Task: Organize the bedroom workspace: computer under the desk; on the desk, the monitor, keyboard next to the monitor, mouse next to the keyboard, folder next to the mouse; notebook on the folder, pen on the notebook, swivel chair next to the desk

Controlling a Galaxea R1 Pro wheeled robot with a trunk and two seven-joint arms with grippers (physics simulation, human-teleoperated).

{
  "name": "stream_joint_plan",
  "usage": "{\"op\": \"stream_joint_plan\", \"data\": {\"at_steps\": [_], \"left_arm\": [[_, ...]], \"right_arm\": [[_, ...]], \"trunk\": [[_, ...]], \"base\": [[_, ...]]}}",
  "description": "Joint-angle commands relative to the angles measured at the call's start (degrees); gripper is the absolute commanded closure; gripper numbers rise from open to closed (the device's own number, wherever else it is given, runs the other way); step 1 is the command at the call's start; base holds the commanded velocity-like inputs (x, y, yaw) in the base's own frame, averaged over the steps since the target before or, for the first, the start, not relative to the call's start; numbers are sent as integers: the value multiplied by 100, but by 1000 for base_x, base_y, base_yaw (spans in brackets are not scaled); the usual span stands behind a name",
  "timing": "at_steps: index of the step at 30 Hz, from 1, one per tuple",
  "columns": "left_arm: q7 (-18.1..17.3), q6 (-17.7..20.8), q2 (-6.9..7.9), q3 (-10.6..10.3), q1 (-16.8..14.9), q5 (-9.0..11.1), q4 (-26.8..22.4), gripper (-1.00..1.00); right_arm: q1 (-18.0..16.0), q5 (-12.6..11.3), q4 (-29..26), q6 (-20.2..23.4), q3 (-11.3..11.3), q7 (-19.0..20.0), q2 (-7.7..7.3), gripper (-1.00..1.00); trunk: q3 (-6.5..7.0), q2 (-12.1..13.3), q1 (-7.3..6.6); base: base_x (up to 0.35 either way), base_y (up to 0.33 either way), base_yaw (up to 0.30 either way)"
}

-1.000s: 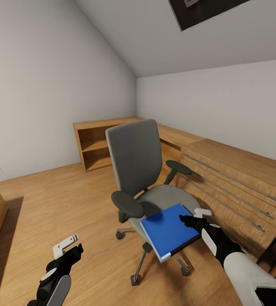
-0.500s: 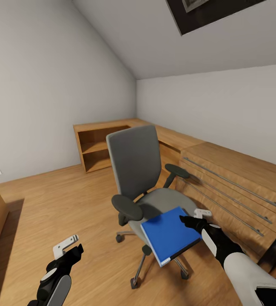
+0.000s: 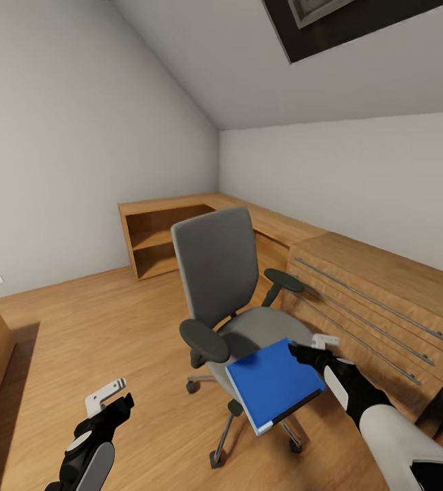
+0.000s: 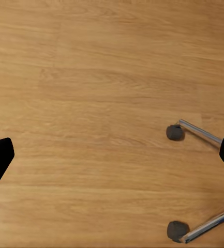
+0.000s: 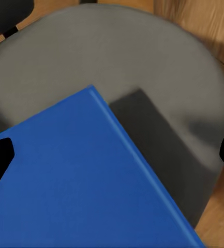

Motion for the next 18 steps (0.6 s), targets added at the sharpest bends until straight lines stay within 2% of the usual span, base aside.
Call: {"op": "stream_joint_plan", "data": {"at_steps": [1,6,8,11,18], "left_arm": [[47,14,6,-14,-4,33,-6,-100],[48,14,6,-14,-3,32,-4,-100],[48,14,6,-14,-3,32,-4,-100],[47,14,6,-14,-5,33,-3,-100],[47,14,6,-15,-5,32,-3,-100]], "right_arm": [[-1,-38,-79,134,-21,25,-3,-100],[2,-35,-509,548,-28,26,-15,-100],[12,-37,-841,774,-32,26,-17,-100],[97,-79,-1530,1177,-37,21,-16,-100],[575,-408,-2959,2389,-86,12,-11,-100]], "trunk": [[13,39,-23],[102,239,-133],[138,320,-177],[156,360,-199],[156,360,-199]], "base": [[0,0,0],[0,0,0],[0,0,0],[0,0,0],[0,0,0]]}}
